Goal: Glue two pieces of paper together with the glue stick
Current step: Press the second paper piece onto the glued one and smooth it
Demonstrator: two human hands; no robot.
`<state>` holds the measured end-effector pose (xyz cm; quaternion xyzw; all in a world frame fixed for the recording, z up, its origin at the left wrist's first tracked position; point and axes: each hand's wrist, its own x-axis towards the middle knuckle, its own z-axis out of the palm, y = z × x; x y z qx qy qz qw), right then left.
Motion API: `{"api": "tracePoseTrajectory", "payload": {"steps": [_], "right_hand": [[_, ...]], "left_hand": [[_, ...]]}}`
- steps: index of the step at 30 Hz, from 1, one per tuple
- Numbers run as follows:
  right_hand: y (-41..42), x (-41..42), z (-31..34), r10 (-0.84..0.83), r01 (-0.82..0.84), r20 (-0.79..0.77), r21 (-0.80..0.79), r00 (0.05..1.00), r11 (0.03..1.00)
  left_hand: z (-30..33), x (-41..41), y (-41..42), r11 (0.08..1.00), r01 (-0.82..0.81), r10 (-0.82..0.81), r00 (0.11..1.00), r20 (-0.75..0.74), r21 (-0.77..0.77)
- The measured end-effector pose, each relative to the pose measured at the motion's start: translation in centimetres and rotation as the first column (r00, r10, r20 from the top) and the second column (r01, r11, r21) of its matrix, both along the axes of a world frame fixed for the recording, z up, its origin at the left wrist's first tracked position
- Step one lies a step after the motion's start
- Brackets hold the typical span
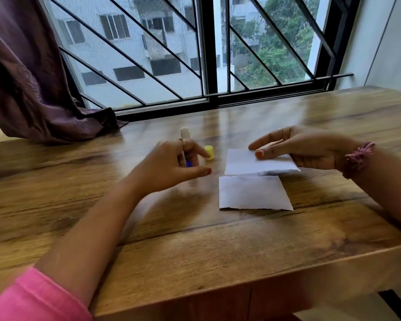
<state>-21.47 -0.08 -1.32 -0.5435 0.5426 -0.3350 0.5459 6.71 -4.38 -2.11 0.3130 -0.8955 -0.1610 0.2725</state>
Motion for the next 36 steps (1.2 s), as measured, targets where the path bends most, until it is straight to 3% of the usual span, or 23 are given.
{"api": "tracePoseTrajectory", "payload": {"steps": [3, 7, 19, 36], "right_hand": [[0.5, -0.1, 0.3, 0.011, -0.011, -0.015, 0.031, 1.000, 0.999], [0.8, 0.5, 0.3, 0.041, -0.040, -0.006, 0.057, 0.999, 0.998], [1.3, 2.2, 0.1, 0.096, -0.098, -0.079, -0.019, 0.992, 0.995], [1.1, 2.3, 0.0, 0.082, -0.086, -0.134, -0.028, 0.988, 0.996]], "left_hand": [[0.1, 0.8, -0.2, 0.967, -0.056, 0.002, 0.978, 0.211, 0.250], [0.0, 0.5, -0.1, 0.923, -0.083, -0.002, 0.975, 0.221, 0.376], [-0.5, 0.3, -0.4, 0.864, -0.079, 0.001, 0.988, 0.155, 0.497], [-0.5, 0.3, -0.4, 0.838, -0.083, -0.002, 0.988, 0.155, 0.540]]}}
